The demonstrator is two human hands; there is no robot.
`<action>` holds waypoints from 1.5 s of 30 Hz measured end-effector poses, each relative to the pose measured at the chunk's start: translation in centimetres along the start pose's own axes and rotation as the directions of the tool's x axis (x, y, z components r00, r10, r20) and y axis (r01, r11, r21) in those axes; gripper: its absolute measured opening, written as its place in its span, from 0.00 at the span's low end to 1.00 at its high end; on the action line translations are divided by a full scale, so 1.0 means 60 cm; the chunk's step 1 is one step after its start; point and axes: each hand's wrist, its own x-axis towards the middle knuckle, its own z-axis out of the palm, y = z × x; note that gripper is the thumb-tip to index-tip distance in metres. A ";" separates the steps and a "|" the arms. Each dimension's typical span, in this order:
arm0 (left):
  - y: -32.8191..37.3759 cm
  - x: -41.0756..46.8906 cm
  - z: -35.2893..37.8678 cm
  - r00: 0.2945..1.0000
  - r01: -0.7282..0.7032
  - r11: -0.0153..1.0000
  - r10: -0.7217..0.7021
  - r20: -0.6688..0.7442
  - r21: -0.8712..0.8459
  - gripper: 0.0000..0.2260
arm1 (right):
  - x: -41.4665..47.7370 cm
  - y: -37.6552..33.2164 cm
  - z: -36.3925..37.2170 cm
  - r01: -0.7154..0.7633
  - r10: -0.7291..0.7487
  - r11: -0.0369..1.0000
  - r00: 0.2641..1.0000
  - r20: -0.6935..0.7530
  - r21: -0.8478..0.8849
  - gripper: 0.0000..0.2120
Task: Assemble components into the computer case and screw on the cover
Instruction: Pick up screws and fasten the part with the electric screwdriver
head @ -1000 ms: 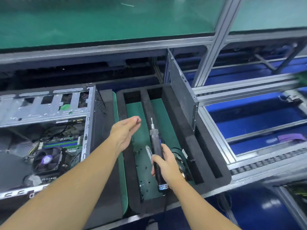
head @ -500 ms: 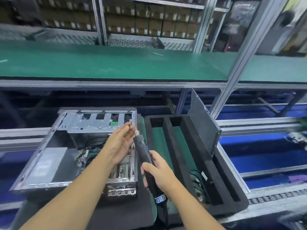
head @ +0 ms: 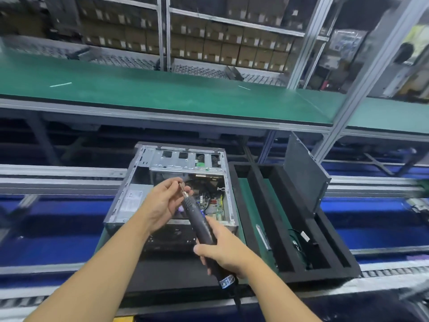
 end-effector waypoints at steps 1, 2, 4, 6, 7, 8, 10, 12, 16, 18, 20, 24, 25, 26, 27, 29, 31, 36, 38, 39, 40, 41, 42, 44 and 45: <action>0.007 -0.008 -0.009 1.000 0.010 0.999 -0.010 0.009 0.048 0.07 | -0.003 -0.002 0.008 -0.004 0.004 1.000 1.000 0.000 -0.019 0.25; 0.013 -0.015 -0.017 1.000 0.017 0.996 -0.018 0.017 0.083 0.07 | -0.006 -0.004 0.016 -0.001 0.001 0.999 1.000 0.000 -0.032 0.23; 0.026 -0.024 -0.030 0.999 0.024 0.989 -0.027 0.017 0.149 0.07 | -0.013 -0.008 0.029 0.017 -0.017 0.999 1.000 0.007 -0.045 0.19; 0.038 -0.032 -0.041 0.999 0.026 0.951 -0.038 0.032 0.308 0.08 | -0.019 -0.011 0.040 0.036 -0.036 0.997 0.999 0.010 -0.068 0.18; 0.045 -0.037 -0.045 0.997 0.017 0.904 -0.046 0.058 0.428 0.09 | -0.022 -0.012 0.044 0.041 -0.040 0.996 0.999 0.008 -0.077 0.19; 0.051 -0.042 -0.048 0.993 -0.004 0.836 -0.061 0.100 0.549 0.09 | -0.024 -0.014 0.048 0.042 -0.042 0.996 0.999 0.005 -0.082 0.19; 0.057 -0.051 -0.053 0.981 -0.055 0.710 -0.092 0.170 0.702 0.10 | -0.028 -0.020 0.051 0.037 -0.037 0.995 0.999 -0.005 -0.088 0.18; 0.058 -0.056 -0.056 0.991 -0.079 0.685 -0.026 0.132 0.724 0.10 | -0.032 -0.026 0.051 0.055 -0.055 0.995 0.998 -0.007 -0.086 0.16; 0.047 -0.068 -0.070 1.000 -0.018 0.915 0.011 0.020 0.403 0.09 | -0.044 -0.031 0.046 0.080 -0.083 0.996 0.995 -0.056 -0.046 0.21; 0.043 -0.073 -0.071 1.000 0.011 0.988 -0.009 -0.014 0.154 0.07 | -0.046 -0.029 0.043 0.054 -0.057 0.997 0.996 -0.064 -0.050 0.28; 0.043 -0.072 -0.063 0.999 0.015 1.000 -0.015 -0.050 0.011 0.07 | -0.048 -0.028 0.043 0.032 -0.036 0.996 0.998 -0.048 -0.082 0.32; 0.045 -0.070 -0.044 0.999 0.008 0.996 -0.012 -0.052 -0.085 0.06 | -0.052 -0.032 0.044 0.031 -0.033 0.991 0.999 -0.011 -0.131 0.31; 0.045 -0.070 -0.043 0.999 0.002 0.997 -0.006 -0.043 -0.083 0.06 | -0.052 -0.033 0.044 0.027 -0.029 0.990 1.000 -0.009 -0.136 0.32; 0.044 -0.070 -0.043 0.999 -0.003 0.997 0.001 -0.033 -0.080 0.06 | -0.052 -0.034 0.044 0.020 -0.021 0.990 1.000 -0.010 -0.137 0.33; 0.044 -0.070 -0.043 1.000 -0.008 0.997 0.006 -0.025 -0.081 0.06 | -0.052 -0.035 0.043 0.013 -0.015 0.990 1.000 -0.012 -0.137 0.35; 0.041 -0.071 -0.043 1.000 -0.019 0.996 0.018 -0.016 -0.091 0.06 | -0.051 -0.036 0.040 0.013 -0.014 0.990 1.000 -0.012 -0.139 0.36; 0.038 -0.071 -0.045 1.000 -0.025 0.995 0.024 -0.015 -0.095 0.08 | -0.051 -0.037 0.038 0.013 -0.014 0.988 1.000 -0.004 -0.152 0.36; 0.038 -0.075 -0.052 1.000 -0.017 0.997 0.017 0.000 -0.080 0.08 | -0.050 -0.039 0.039 0.010 -0.008 0.983 1.000 0.012 -0.185 0.33; 0.043 -0.077 -0.053 1.000 -0.020 0.998 0.020 -0.001 -0.064 0.09 | -0.049 -0.041 0.040 0.012 -0.008 0.981 1.000 0.017 -0.196 0.33; 0.046 -0.079 -0.054 1.000 -0.021 0.998 0.021 -0.002 -0.053 0.09 | -0.048 -0.041 0.041 0.012 -0.009 0.979 1.000 0.017 -0.203 0.33; 0.049 -0.080 -0.055 1.000 -0.020 0.999 0.020 0.000 -0.041 0.09 | -0.049 -0.042 0.041 0.012 -0.009 0.978 1.000 0.015 -0.210 0.34; 0.052 -0.081 -0.056 1.000 -0.018 0.999 0.018 0.002 -0.034 0.08 | -0.049 -0.043 0.041 0.013 -0.010 0.977 1.000 0.013 -0.214 0.34; 0.055 -0.081 -0.058 1.000 -0.015 0.999 0.015 0.006 -0.032 0.08 | -0.050 -0.045 0.041 0.016 -0.014 0.976 1.000 0.012 -0.215 0.35; 0.063 -0.081 -0.062 1.000 -0.005 1.000 0.006 0.017 -0.027 0.07 | -0.051 -0.049 0.042 0.017 -0.015 0.974 1.000 0.012 -0.224 0.37; 0.066 -0.081 -0.064 1.000 -0.001 1.000 0.001 0.025 -0.017 0.07 | -0.051 -0.052 0.042 0.015 -0.013 0.971 1.000 0.011 -0.237 0.38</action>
